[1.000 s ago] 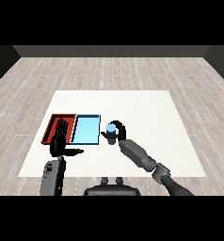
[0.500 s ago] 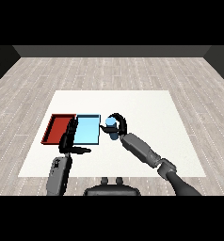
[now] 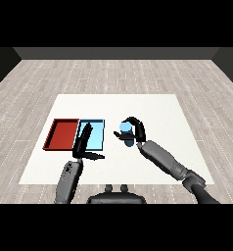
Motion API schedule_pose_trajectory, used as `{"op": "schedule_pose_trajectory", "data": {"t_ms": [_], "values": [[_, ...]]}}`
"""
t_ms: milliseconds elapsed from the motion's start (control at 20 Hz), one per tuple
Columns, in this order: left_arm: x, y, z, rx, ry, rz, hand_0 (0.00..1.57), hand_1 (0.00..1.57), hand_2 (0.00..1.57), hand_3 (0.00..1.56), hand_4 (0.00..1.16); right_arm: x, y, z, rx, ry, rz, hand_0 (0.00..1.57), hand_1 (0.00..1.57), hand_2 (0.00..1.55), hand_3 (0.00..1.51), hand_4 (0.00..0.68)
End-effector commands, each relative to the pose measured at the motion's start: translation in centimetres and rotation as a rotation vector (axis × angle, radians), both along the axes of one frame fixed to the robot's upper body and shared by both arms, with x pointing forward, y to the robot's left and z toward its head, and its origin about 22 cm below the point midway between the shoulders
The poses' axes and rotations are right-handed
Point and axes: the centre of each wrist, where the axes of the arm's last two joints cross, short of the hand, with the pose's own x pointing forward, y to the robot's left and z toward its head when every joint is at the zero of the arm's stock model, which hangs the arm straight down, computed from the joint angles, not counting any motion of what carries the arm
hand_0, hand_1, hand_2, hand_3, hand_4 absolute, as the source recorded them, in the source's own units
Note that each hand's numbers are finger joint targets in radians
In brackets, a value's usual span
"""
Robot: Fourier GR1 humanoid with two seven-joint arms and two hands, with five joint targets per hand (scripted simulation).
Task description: Pick the blue can and put it in the blue box
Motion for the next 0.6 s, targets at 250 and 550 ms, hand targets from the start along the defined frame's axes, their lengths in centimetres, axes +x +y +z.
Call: {"op": "schedule_pose_trajectory", "data": {"t_ms": [250, 550], "values": [[-0.5, -3.7, -0.6, -0.013, 0.08, -0.069, 0.0, 0.0, 0.0, 0.0, 0.0, -1.6, -2.1, 2.0, -0.033, -0.021, 0.027, 1.44, 1.44, 1.45, 1.4, 0.609], [0.0, -6.0, -1.2, -0.032, 0.118, -0.113, 0.0, 0.0, 0.0, 0.0, 0.0, -1.7, -2.0, 1.7, -0.073, -0.023, 0.055, 1.46, 1.46, 1.46, 1.4, 0.608]]}}
